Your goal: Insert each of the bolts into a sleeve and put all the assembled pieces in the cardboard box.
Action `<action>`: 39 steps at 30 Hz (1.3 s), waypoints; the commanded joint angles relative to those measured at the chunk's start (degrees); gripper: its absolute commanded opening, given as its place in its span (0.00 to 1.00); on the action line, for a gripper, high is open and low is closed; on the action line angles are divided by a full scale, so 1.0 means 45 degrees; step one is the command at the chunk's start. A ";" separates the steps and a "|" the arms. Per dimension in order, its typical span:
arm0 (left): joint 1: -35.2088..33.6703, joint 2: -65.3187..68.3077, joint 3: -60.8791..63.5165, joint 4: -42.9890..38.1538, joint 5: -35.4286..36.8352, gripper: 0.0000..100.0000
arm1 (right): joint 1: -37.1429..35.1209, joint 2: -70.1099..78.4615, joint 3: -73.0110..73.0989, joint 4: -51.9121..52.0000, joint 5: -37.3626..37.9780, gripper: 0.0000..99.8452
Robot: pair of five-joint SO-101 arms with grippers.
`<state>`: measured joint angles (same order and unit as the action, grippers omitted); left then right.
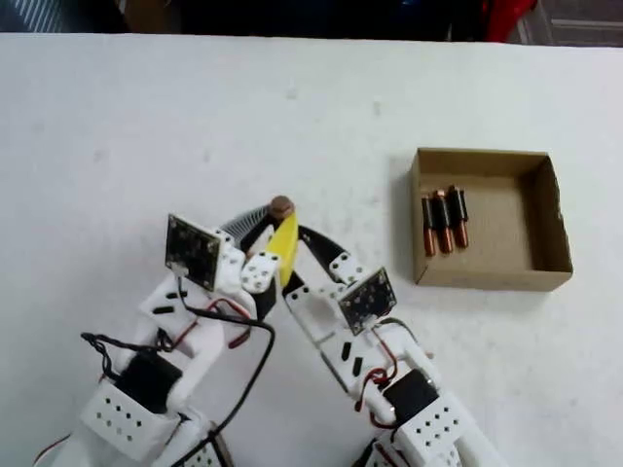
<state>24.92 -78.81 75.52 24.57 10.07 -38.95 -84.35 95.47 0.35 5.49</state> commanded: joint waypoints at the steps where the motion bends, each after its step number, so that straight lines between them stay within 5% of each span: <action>1: -0.0654 -0.0147 -0.0039 -0.0821 -0.0391 0.03 | 0.0127 -0.0205 0.0020 -0.0303 0.0039 0.02; 5: -0.0654 -0.0147 -0.0020 -0.0801 -0.1524 0.03 | 0.0127 -0.0205 0.0020 -0.0303 0.0039 0.02; 26: -0.0654 -0.0147 0.0274 -0.0801 -0.1641 0.03 | 0.0127 -0.0205 0.0020 -0.0303 0.0039 0.02; 33: -0.1143 -0.0147 0.0488 -0.0879 -0.1543 0.16 | 0.0127 -0.0205 0.0020 -0.0303 0.0039 0.02; 39: -0.1963 -0.0147 0.0508 -0.0879 -0.1582 0.17 | 0.0127 -0.0205 0.0020 -0.0303 0.0039 0.02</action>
<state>18.95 -78.81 78.42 22.46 3.56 -39.30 -84.35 95.47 0.35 5.67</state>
